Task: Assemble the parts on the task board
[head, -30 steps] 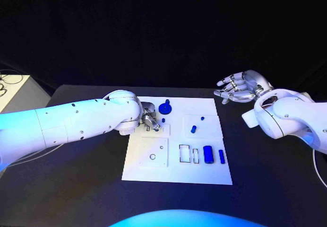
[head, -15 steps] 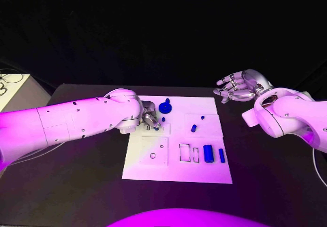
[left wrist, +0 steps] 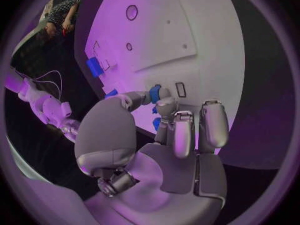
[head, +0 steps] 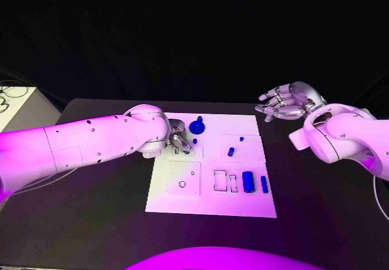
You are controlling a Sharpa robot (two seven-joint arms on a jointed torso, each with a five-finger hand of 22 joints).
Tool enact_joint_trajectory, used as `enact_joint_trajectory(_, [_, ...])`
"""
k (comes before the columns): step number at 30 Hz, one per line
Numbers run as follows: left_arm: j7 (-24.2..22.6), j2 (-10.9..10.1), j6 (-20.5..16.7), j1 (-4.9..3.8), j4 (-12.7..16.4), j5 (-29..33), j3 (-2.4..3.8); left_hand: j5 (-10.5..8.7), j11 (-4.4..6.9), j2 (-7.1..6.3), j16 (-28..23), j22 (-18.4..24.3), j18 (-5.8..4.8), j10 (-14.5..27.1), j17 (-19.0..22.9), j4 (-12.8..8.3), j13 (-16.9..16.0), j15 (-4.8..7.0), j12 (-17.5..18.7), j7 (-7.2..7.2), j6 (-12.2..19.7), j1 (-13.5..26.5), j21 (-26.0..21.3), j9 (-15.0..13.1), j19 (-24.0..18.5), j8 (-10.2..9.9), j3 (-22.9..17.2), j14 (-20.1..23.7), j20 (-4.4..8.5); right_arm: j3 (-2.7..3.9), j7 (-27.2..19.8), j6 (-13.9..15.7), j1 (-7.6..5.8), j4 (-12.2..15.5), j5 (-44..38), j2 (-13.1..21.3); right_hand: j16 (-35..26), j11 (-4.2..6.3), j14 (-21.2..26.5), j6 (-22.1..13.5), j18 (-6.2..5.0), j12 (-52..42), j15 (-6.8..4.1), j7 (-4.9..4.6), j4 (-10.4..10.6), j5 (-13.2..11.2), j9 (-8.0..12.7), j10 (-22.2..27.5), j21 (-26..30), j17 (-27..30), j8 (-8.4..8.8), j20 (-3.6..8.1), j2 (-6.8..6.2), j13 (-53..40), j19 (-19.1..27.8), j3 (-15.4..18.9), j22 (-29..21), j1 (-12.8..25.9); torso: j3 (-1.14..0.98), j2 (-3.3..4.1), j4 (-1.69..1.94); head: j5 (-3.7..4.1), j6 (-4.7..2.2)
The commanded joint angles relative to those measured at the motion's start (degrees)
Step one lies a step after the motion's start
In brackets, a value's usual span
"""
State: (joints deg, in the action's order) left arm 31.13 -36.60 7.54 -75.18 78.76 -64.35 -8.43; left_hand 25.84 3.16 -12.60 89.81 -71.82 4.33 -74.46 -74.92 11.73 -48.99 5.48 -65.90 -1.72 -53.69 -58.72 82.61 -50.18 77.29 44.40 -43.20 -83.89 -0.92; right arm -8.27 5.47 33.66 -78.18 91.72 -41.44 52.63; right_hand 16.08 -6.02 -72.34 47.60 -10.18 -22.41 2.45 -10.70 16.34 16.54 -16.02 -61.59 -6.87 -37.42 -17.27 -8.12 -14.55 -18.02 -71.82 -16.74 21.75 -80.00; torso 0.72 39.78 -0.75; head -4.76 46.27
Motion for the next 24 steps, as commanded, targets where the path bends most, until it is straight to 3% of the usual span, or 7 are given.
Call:
enact_joint_trajectory(1, [-0.03,-0.11,0.89,0.39,0.07,-1.05,-0.29,0.3,0.04,0.1,0.19,-0.12,-0.34,-0.47,-15.08,-11.63,-0.09,0.39,-0.22,1.06,-1.57,-0.75,0.34,-0.16,0.3,0.26,-11.41,-6.11,0.0,0.02,-0.8,-0.84,0.01,-0.03,-0.05,0.05,-0.37,-0.45,0.1,-0.27,-0.27,0.28,0.11,-0.21,-0.02,0.29,0.05,0.06,0.28,0.05,-0.32,-0.27,0.12,0.05,0.03,0.35,-0.06,0.49,0.03,0.01,-0.02,0.0,0.0])
enact_joint_trajectory(15, [0.0,-0.6,1.49,0.38,0.73,-1.51,-0.28,1.34,0.15,-0.12,0.19,-0.78,-0.49,-1.02,-15.08,-11.96,-0.28,0.47,-0.43,1.2,-2.23,-0.23,0.66,-0.15,0.79,0.33,-11.66,-6.11,0.09,0.02,-0.75,-1.1,0.01,-0.23,-0.05,0.1,-0.72,-0.53,0.23,-0.38,-0.27,0.4,0.2,-0.29,0.0,0.47,0.12,0.19,0.57,0.06,-0.31,-0.36,0.28,0.41,0.05,0.65,-0.53,0.61,0.03,0.06,-0.1,-0.02,0.14])
enact_joint_trajectory(20, [-0.03,-0.49,1.45,0.38,0.85,-1.04,-0.28,0.76,0.22,0.09,0.19,-0.97,-0.54,-1.51,-15.08,-10.97,-0.2,0.48,-0.38,1.41,-2.92,1.14,0.68,-0.07,0.89,0.33,-10.33,-6.11,0.05,0.02,-0.73,-1.15,0.01,-0.27,-0.05,0.11,-0.8,-0.55,0.28,-0.38,-0.27,0.43,0.22,-0.3,0.0,0.49,0.14,0.23,0.64,0.07,-0.32,-0.39,0.3,0.49,0.07,0.71,-0.63,0.62,0.03,0.08,-0.09,0.06,0.11])
enact_joint_trajectory(24, [-0.07,-0.42,1.27,0.38,0.84,-0.78,-0.27,0.13,0.38,-0.01,0.19,-0.94,-0.54,-1.59,-15.08,-8.87,0.35,0.57,0.06,1.7,-3.13,3.09,0.51,0.04,0.84,0.06,-7.26,-6.11,0.05,0.02,-0.71,-1.21,0.01,-0.27,-0.05,0.13,-0.88,-0.57,0.33,-0.38,-0.26,0.47,0.25,-0.31,0.0,0.5,0.15,0.26,0.71,0.08,-0.33,-0.41,0.33,0.57,0.09,0.77,-0.74,0.63,-0.02,0.08,-0.08,0.07,0.17])
